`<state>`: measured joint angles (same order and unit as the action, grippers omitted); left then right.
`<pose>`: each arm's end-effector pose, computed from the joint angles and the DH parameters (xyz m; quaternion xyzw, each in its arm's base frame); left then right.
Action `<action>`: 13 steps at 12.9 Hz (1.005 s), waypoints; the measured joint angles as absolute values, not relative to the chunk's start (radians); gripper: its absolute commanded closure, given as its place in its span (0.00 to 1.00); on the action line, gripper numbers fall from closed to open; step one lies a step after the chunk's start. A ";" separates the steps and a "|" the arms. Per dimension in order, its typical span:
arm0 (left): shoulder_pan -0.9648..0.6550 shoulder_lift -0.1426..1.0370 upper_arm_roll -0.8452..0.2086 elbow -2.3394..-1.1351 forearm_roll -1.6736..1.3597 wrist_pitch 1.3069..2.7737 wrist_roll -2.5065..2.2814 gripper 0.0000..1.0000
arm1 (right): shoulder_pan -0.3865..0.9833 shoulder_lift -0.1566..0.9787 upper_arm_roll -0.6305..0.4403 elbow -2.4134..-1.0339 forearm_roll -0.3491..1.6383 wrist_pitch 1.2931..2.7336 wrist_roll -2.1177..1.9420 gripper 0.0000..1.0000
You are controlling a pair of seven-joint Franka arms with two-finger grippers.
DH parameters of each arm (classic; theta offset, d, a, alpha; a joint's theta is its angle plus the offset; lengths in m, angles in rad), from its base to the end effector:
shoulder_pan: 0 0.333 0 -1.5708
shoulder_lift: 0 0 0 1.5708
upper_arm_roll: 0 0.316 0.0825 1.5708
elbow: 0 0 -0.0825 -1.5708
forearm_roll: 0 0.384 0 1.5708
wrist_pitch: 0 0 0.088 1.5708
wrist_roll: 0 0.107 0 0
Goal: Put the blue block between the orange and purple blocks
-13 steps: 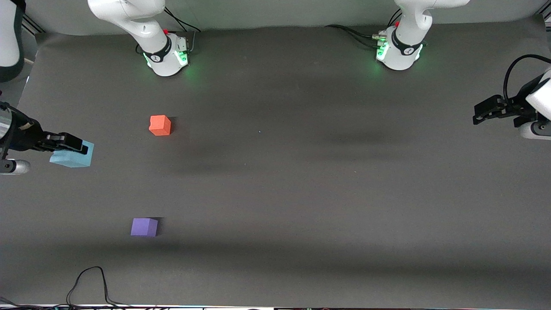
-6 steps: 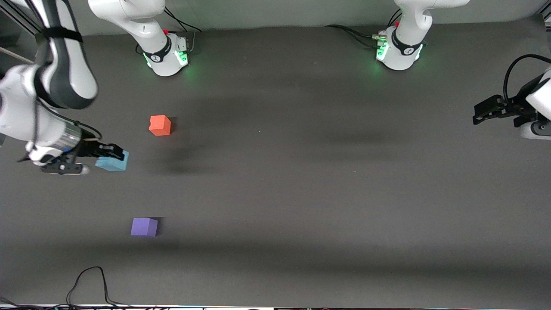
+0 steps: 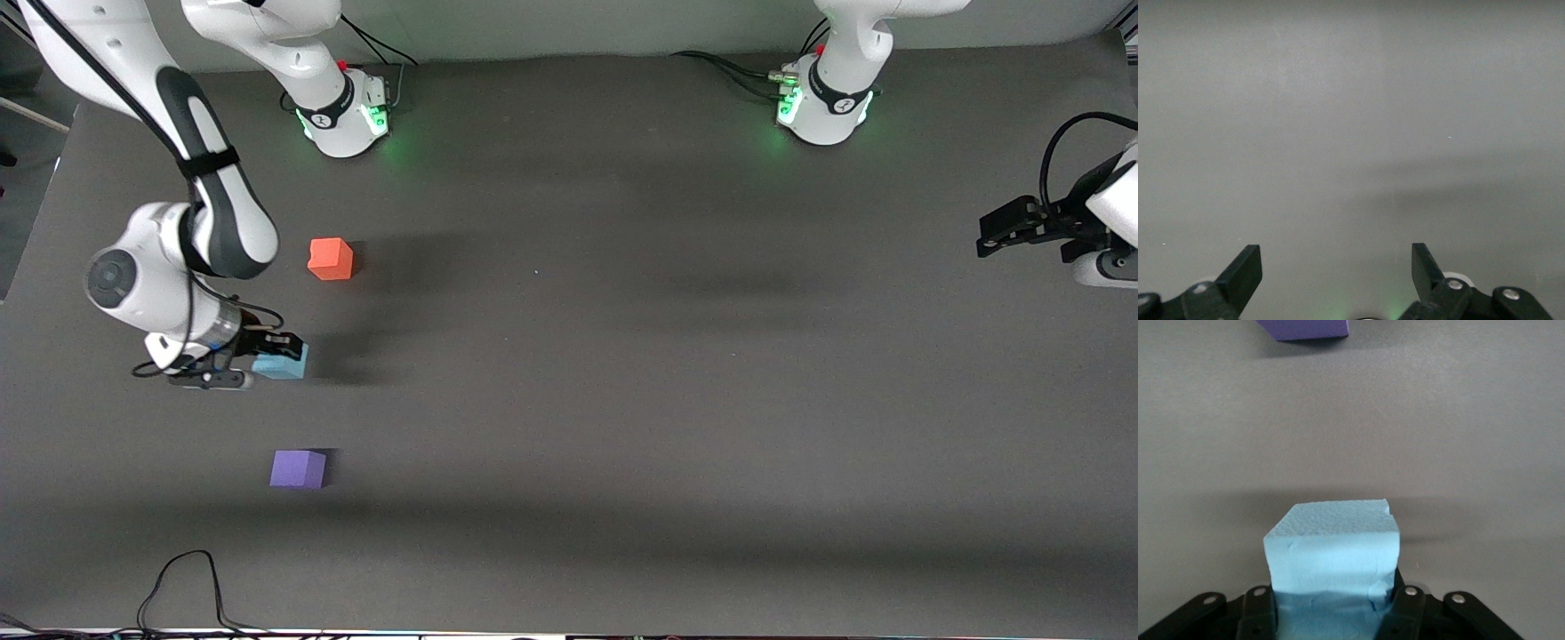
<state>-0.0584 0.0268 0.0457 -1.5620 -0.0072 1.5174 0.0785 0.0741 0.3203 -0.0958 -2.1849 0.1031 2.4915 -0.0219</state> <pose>0.5564 -0.0082 0.6093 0.9983 -0.0456 -0.0356 0.0042 0.5589 -0.0128 0.2398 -0.9991 0.0388 0.0052 0.0160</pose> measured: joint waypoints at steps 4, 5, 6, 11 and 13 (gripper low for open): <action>-0.058 0.027 0.046 -1.562 -0.007 1.517 0.079 0.00 | 0.092 0.426 -0.094 -2.189 0.103 2.637 -0.022 0.40; -0.058 0.027 0.046 -1.562 -0.007 1.517 0.079 0.00 | 0.096 0.441 -0.094 -2.190 0.103 2.654 -0.022 0.23; -0.058 0.027 0.046 -1.562 -0.007 1.517 0.079 0.00 | 0.097 0.441 -0.094 -2.190 0.104 2.656 -0.022 0.00; -0.058 0.026 0.046 -1.562 -0.007 1.517 0.079 0.00 | 0.097 0.395 -0.094 -2.177 0.104 2.541 -0.022 0.00; -0.058 0.026 0.046 -1.562 -0.007 1.517 0.079 0.00 | 0.097 0.308 -0.095 -2.151 0.104 2.409 -0.022 0.00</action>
